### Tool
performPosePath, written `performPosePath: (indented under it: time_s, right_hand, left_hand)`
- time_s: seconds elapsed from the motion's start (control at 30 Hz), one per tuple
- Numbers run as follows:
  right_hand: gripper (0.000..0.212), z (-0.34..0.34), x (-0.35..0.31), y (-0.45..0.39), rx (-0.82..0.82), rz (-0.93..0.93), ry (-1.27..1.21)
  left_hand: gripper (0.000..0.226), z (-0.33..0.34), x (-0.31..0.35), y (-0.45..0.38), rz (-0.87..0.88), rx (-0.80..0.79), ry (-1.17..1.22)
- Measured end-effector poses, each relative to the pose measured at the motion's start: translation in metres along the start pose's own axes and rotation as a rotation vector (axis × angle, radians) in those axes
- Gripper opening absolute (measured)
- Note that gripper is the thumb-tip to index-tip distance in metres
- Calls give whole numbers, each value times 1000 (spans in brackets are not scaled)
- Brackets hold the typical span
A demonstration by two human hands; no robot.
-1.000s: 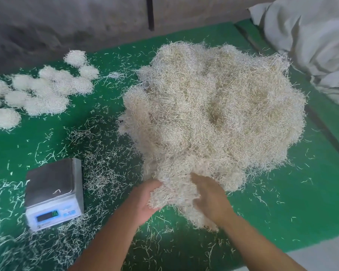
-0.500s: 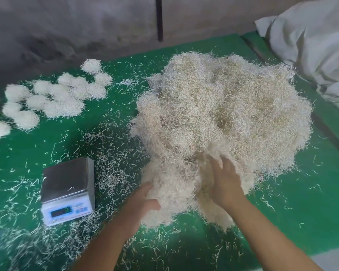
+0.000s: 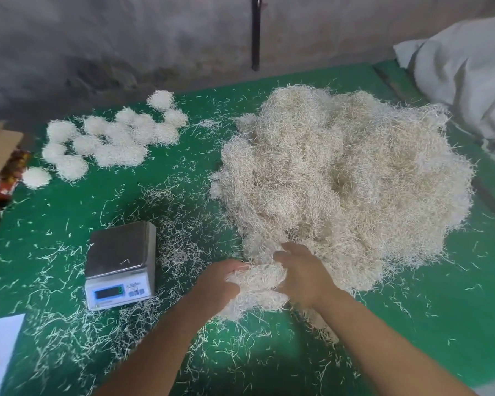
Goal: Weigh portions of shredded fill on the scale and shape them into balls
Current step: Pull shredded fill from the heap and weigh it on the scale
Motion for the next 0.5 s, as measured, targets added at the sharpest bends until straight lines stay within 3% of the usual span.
performPosePath:
  time_s: [0.13,0.27,0.37,0.43,0.47,0.5]
  right_hand:
    - [73,-3,10,0,-64,-21,156]
    - [14,-20,29,1,59,102,163]
    - [21,-40,44,3,227,271,219]
    - [11,-47,46,2,236,357,246]
    - [15,-46,45,0,221,388,256]
    - [35,-44,41,-1,186,414,263]
  left_hand:
    - [59,-8,3,9,-61,156,106]
    - [52,-29,-2,14,-152,343,210]
    - [50,-41,0,15,-191,412,310]
    - [53,-44,5,18,-201,439,402]
    - [53,-44,7,18,-203,453,435]
    - [54,-44,10,19,-200,461,466]
Point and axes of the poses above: each hand's wrist, its own y-axis away from the middle knuckle, its own z-axis out of the palm, x = y × z, the point moved 3 cm from there along -y, towards the middle knuckle, and after that the axes turned 6 degrees about x, right-handed, at the moved point
